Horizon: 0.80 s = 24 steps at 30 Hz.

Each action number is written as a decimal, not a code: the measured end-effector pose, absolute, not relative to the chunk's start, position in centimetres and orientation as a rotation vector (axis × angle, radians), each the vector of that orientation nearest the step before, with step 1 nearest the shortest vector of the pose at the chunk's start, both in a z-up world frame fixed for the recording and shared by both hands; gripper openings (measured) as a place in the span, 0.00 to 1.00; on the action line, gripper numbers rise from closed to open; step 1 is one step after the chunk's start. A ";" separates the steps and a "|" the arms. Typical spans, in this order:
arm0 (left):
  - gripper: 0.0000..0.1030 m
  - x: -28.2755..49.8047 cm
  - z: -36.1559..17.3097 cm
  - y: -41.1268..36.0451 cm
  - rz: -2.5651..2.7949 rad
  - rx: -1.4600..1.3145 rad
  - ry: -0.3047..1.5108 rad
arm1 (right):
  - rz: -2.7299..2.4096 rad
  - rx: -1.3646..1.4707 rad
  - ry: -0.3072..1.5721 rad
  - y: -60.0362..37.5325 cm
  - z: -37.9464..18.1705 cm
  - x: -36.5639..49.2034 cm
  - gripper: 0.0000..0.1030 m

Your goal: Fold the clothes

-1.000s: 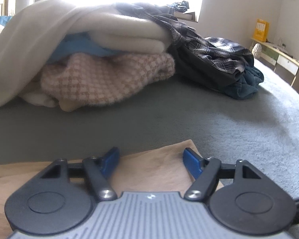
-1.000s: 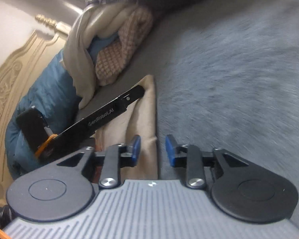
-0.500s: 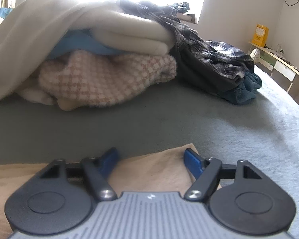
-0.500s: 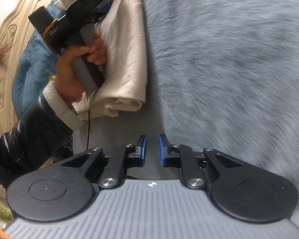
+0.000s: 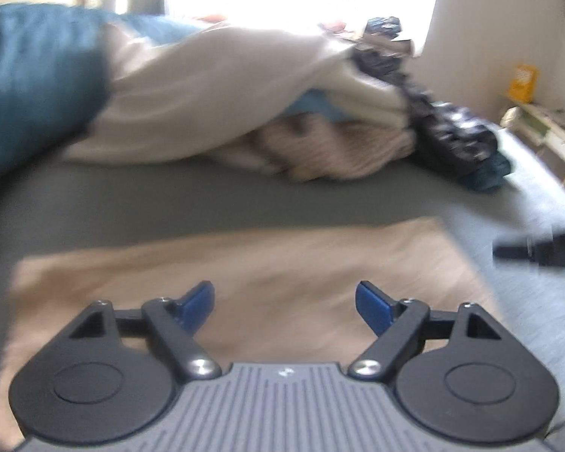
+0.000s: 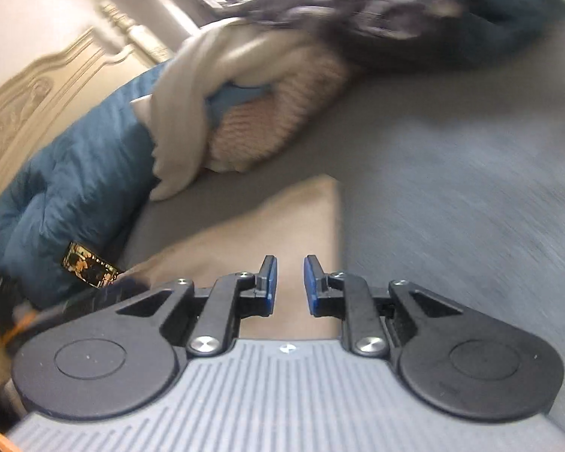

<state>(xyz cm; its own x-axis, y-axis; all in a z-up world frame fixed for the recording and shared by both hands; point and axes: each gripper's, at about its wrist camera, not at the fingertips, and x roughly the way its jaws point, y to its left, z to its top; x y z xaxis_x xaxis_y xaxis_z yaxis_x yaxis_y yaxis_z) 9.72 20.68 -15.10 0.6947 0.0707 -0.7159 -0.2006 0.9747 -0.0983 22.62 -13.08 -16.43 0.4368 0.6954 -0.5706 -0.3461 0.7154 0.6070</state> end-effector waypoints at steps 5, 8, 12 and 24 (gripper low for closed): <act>0.79 7.9 -15.7 26.2 0.333 -0.220 0.815 | 0.618 0.337 0.886 -6.8 -18.2 28.4 0.15; 0.81 8.0 -17.1 29.2 0.406 -0.228 0.846 | 0.567 0.330 0.902 -6.1 -20.3 30.1 0.13; 0.80 7.3 -18.0 32.1 0.431 -0.304 0.855 | 0.569 0.397 0.889 -7.2 -19.7 29.3 0.20; 0.86 5.9 -18.5 36.5 0.460 -0.466 0.887 | 0.622 0.785 1.230 -17.0 -23.1 22.8 0.53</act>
